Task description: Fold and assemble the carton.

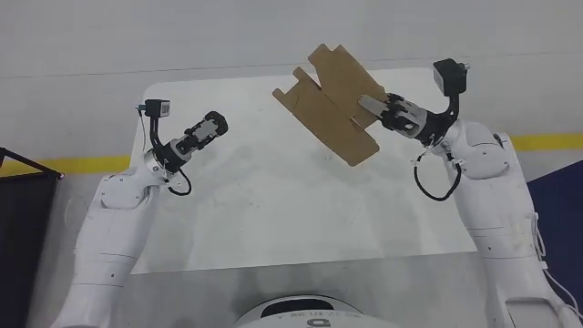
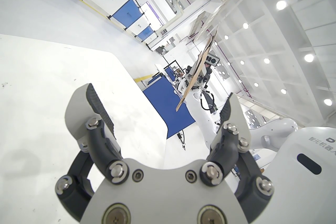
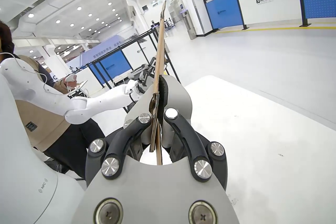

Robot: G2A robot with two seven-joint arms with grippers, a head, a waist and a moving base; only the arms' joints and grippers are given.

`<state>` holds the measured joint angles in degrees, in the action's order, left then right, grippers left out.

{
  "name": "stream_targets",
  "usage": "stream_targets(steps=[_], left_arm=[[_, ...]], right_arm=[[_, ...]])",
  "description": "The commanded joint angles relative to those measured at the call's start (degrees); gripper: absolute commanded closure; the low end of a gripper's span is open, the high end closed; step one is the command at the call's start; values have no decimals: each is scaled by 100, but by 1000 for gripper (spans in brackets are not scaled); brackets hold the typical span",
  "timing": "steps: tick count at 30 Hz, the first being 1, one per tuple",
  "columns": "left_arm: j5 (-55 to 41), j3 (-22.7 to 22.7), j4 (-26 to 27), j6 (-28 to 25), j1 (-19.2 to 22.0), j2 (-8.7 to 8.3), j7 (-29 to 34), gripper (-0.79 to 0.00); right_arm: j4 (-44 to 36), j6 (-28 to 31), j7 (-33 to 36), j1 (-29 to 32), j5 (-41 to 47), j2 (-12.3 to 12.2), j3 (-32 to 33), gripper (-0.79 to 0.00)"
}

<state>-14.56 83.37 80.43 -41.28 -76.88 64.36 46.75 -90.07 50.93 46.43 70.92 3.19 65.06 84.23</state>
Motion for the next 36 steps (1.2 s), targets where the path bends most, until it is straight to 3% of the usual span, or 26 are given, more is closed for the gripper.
stream_targets(steps=[1,2,4,9,12,15,19,24,30,34,36], left_arm=[[400,-185,-96,133,53,38,-239,-785],[142,-289,-211,171,129,63,-261,-785],[-552,-545,-479,288,352,118,-73,-785],[-1844,-1058,-1263,642,1109,213,1233,-785],[-2695,-1239,-1710,757,1523,289,1950,-677],[-3270,-1369,-2014,931,1863,351,2556,-634],[-3290,-1471,-1915,1047,2083,383,2674,-557],[-2702,-1619,-1757,822,2190,373,2449,-471],[-2547,-1838,-1641,709,2193,338,2336,-268],[-2546,-1884,-1646,653,2152,286,2281,0],[-2547,-1907,-1645,619,2136,261,2246,0]], right_arm=[[25,-63,6,13,-57,-2,0,0],[33,-257,35,36,-170,-5,-56,0],[98,-382,-70,38,438,20,-275,0],[297,-1177,613,-456,910,14,-697,0],[341,-1306,690,-647,998,22,-830,0],[414,-1450,745,-778,897,15,-889,0],[469,-1686,650,-882,622,14,-982,0],[485,-1842,565,-960,517,24,-1129,0],[527,-1958,512,-1019,555,26,-1223,0],[517,-1988,456,-1001,610,27,-1275,0],[498,-1991,423,-977,629,27,-1295,0]])
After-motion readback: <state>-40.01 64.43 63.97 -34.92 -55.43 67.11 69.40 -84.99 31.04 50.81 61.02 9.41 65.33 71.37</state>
